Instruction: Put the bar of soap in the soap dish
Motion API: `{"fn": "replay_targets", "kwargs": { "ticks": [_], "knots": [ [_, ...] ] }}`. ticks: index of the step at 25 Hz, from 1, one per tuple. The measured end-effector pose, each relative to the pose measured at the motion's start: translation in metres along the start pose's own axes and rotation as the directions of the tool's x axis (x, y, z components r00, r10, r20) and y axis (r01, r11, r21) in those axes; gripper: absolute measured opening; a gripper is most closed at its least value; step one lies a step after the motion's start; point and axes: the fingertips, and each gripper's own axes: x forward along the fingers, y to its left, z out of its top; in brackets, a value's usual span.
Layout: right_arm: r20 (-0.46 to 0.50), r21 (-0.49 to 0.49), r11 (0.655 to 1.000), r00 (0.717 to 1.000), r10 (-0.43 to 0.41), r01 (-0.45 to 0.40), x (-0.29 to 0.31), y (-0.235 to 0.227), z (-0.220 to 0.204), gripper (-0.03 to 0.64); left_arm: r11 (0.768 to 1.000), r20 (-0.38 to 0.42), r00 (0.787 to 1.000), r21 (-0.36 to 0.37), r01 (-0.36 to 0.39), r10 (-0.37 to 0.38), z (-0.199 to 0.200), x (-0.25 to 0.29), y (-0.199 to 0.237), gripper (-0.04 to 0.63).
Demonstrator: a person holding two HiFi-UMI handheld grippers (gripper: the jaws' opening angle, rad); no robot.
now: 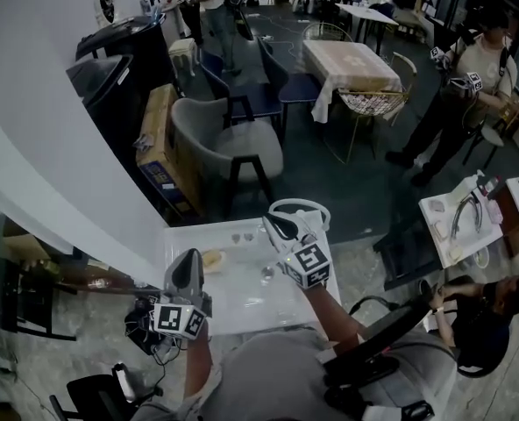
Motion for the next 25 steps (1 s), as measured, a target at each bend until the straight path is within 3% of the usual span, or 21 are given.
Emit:
{"fn": "replay_targets", "kwargs": {
  "ticks": [10,16,25],
  "knots": [
    [-0.016,-0.005,1.0,1.0,-0.019,0.019,-0.004,0.005,0.002,0.002,1.0,-0.015,1.0,-0.016,0.019,-0.02,-0.018,-0.006,0.002,-0.008],
    [-0.031,0.024,0.999,0.999,-0.02,0.021,-0.003,0.011,-0.005,0.002,0.998,0.0,1.0,-0.054,-0.028,0.028,-0.018,-0.019,0.011,-0.008],
    [-0.026,0.018,0.997,0.997,-0.073,0.074,-0.019,0.001,-0.003,0.002,0.998,-0.002,1.0,-0.067,0.011,-0.011,-0.027,-0.006,0.009,-0.008]
  ]
}}
